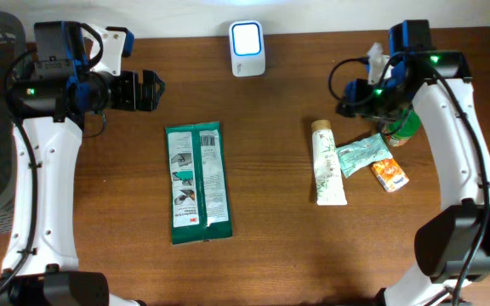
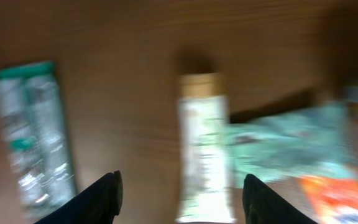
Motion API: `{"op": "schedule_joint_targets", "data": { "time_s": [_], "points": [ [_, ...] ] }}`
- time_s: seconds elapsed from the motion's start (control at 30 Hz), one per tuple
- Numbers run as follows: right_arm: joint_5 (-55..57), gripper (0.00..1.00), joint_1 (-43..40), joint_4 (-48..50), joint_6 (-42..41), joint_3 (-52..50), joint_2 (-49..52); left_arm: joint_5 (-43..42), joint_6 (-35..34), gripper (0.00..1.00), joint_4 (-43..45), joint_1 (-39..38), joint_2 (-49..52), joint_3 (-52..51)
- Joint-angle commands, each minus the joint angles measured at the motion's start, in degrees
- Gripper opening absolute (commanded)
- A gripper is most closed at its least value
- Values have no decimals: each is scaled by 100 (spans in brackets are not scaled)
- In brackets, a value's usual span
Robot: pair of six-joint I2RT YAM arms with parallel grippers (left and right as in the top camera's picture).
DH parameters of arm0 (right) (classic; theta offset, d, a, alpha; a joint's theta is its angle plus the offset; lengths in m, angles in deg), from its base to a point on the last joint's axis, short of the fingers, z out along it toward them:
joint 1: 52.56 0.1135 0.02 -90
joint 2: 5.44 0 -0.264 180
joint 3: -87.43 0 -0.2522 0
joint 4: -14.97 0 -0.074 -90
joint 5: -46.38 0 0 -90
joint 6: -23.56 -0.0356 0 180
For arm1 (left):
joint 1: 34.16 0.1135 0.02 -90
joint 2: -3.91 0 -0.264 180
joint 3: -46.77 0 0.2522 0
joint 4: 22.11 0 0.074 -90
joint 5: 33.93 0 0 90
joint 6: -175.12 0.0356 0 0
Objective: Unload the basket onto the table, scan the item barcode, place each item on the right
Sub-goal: 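Drop the pouch beside the Kleenex pack on the right, then grasp the green-and-white packet with both grippers and lift it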
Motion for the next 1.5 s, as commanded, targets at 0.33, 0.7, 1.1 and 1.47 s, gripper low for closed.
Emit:
{"op": "schedule_joint_targets", "data": {
  "time_s": [0.33,0.7,1.1,1.47],
  "points": [
    [-1231,51,2028,634,-149,-98,1384,-315,59,99,-339,28,-20,28],
    [-2103,39,2341,2911,-1019,-1757,1394,-1228,-881,0,603,17,527,-3126],
    [-1985,38,2374,3305,-1346,-2225,1425,-597,-1016,0,1700,17,1401,-3985],
    [-2197,52,3316,5923,-3209,-3386,1508,-837,-1121,0,1768,17,2070,-3985]
  ]
}}
